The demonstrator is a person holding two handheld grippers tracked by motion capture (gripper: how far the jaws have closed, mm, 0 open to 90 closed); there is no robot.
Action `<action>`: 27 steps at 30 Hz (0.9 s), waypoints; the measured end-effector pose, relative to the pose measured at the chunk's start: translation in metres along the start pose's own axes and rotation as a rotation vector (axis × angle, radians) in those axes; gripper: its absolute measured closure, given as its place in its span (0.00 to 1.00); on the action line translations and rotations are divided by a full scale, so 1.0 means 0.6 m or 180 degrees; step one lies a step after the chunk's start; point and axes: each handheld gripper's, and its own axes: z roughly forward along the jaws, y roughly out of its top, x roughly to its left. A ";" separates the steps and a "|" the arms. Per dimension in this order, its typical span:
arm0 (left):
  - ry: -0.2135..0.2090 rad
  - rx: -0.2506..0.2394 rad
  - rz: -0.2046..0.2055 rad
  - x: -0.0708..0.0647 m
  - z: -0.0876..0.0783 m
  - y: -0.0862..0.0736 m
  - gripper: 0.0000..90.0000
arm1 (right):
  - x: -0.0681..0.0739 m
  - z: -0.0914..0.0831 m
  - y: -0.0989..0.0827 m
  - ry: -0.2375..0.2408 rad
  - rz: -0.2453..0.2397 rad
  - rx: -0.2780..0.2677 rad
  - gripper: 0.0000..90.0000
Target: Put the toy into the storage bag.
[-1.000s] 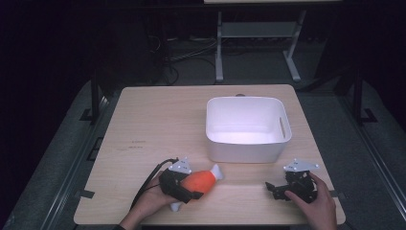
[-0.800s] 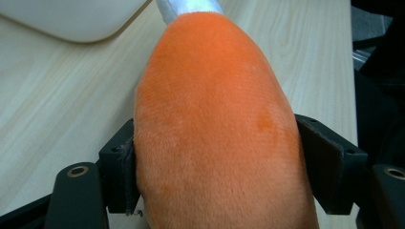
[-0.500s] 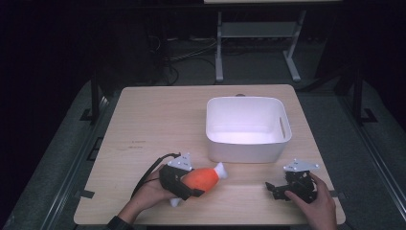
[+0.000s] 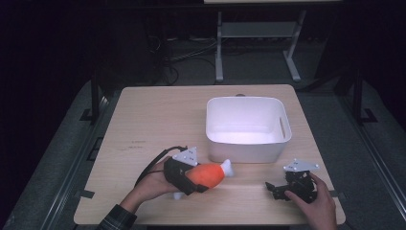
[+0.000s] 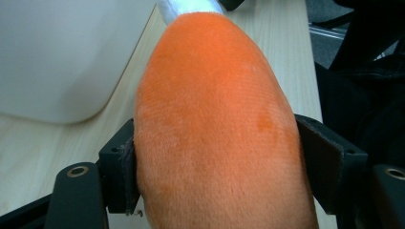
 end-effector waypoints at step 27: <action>-0.0246 0.0074 0.0434 -0.003 -0.017 0.077 0.28 | 0.000 0.000 0.000 0.0005 0.0001 0.0000 0.00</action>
